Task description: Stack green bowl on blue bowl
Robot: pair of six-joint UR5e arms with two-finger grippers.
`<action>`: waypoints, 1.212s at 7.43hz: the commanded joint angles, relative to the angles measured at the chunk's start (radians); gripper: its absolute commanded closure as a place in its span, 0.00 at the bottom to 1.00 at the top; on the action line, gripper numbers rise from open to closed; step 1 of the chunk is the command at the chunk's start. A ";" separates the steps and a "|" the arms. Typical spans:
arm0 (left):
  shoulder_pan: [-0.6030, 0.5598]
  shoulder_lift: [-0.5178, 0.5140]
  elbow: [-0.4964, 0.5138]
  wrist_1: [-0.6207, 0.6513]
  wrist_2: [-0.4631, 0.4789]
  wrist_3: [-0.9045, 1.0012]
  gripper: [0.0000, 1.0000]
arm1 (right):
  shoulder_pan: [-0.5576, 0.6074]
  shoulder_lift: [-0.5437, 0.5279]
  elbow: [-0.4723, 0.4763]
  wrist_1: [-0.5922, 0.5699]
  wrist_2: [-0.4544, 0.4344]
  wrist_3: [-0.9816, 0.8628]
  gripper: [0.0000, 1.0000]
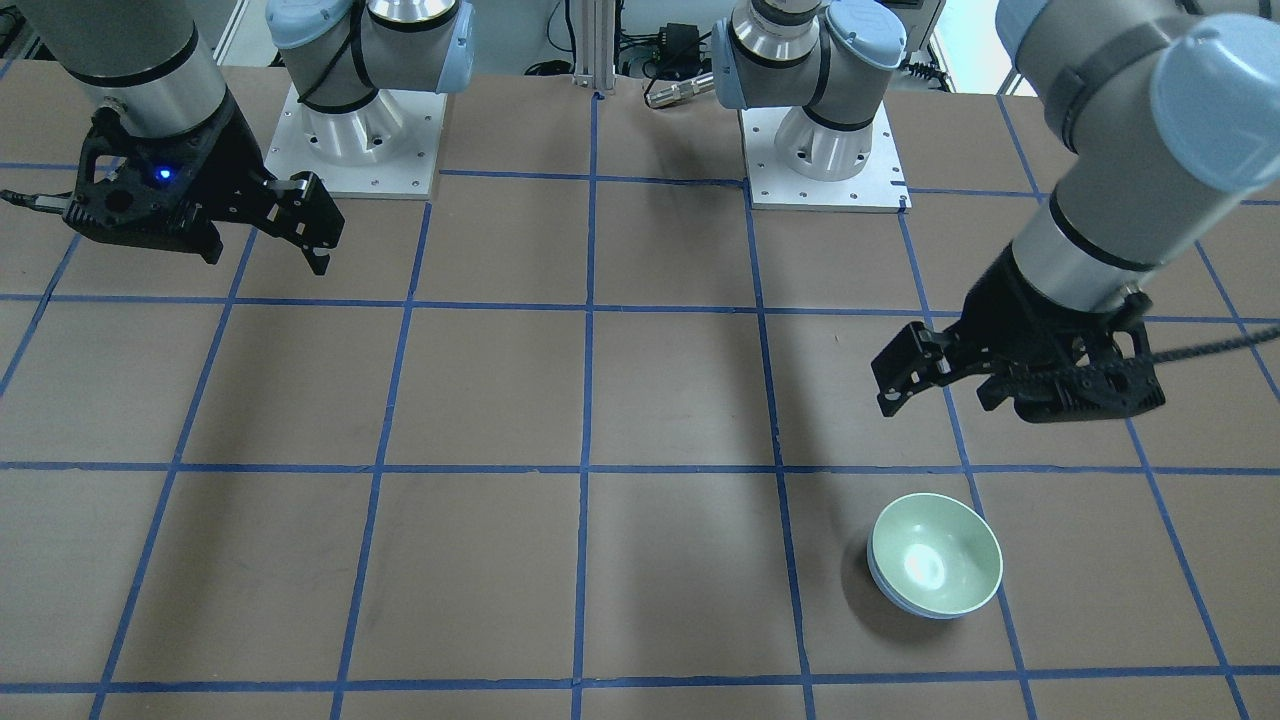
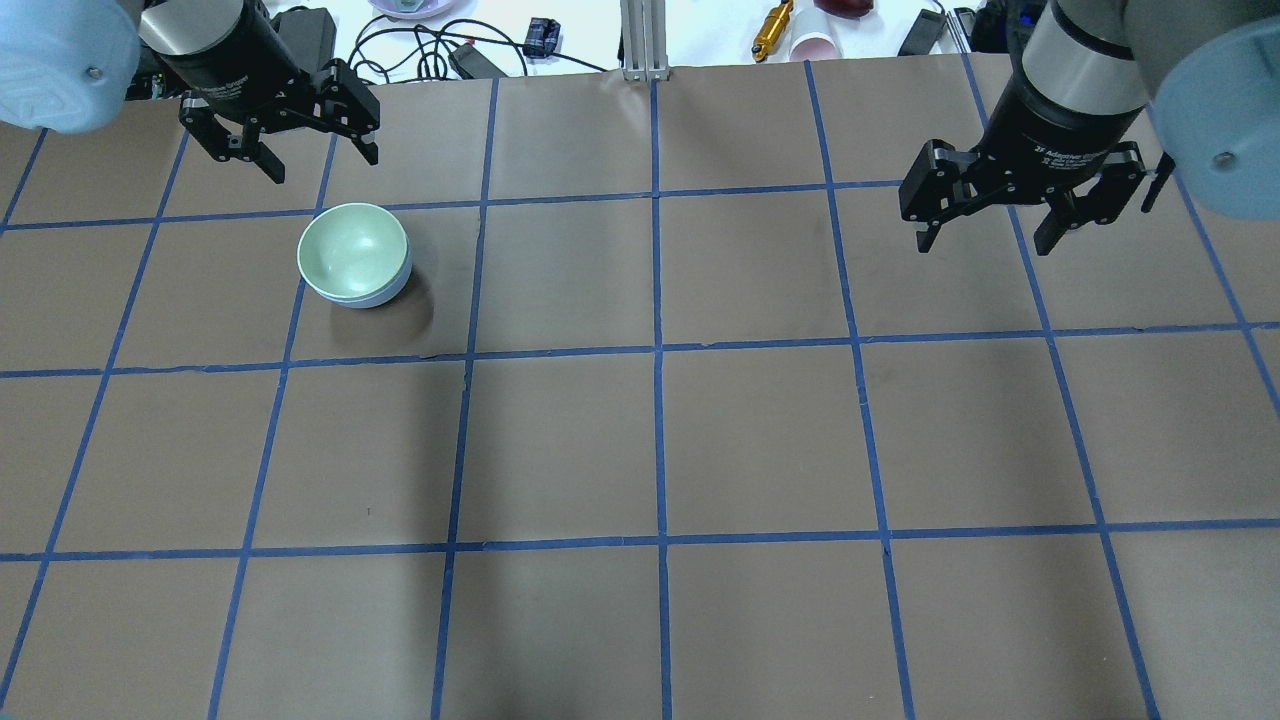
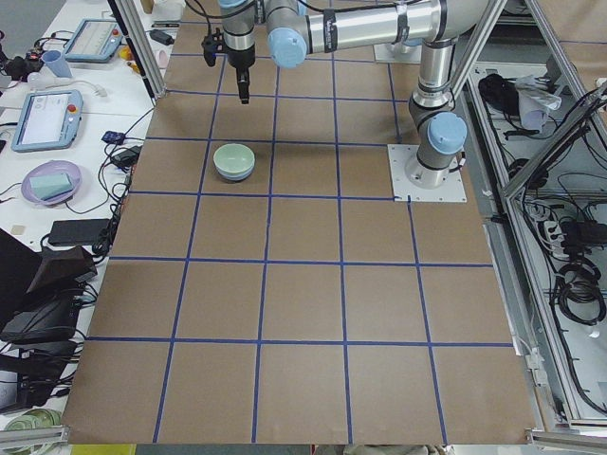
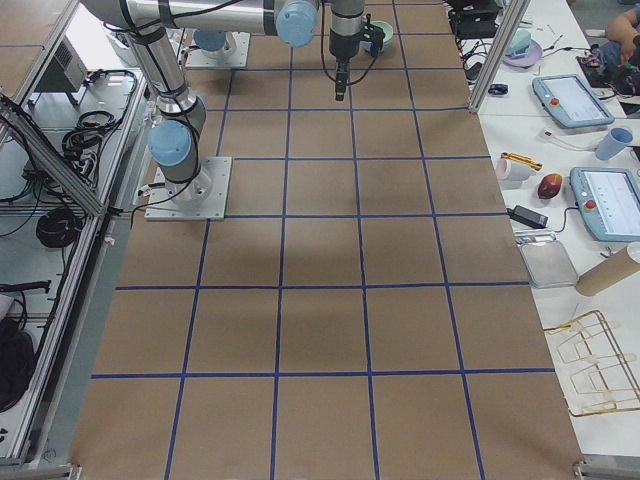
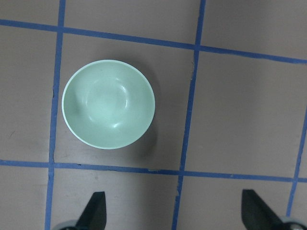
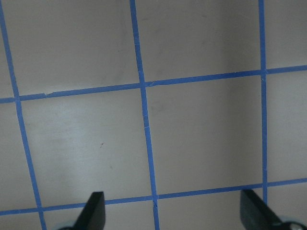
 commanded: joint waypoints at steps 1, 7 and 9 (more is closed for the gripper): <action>-0.042 0.083 -0.013 -0.060 0.014 -0.016 0.00 | 0.000 0.000 0.000 0.000 0.000 0.000 0.00; -0.099 0.188 -0.103 -0.065 0.055 -0.007 0.00 | 0.000 0.000 0.000 0.000 0.000 0.000 0.00; -0.099 0.190 -0.106 -0.063 0.057 -0.007 0.00 | 0.000 0.000 0.000 0.000 0.000 0.000 0.00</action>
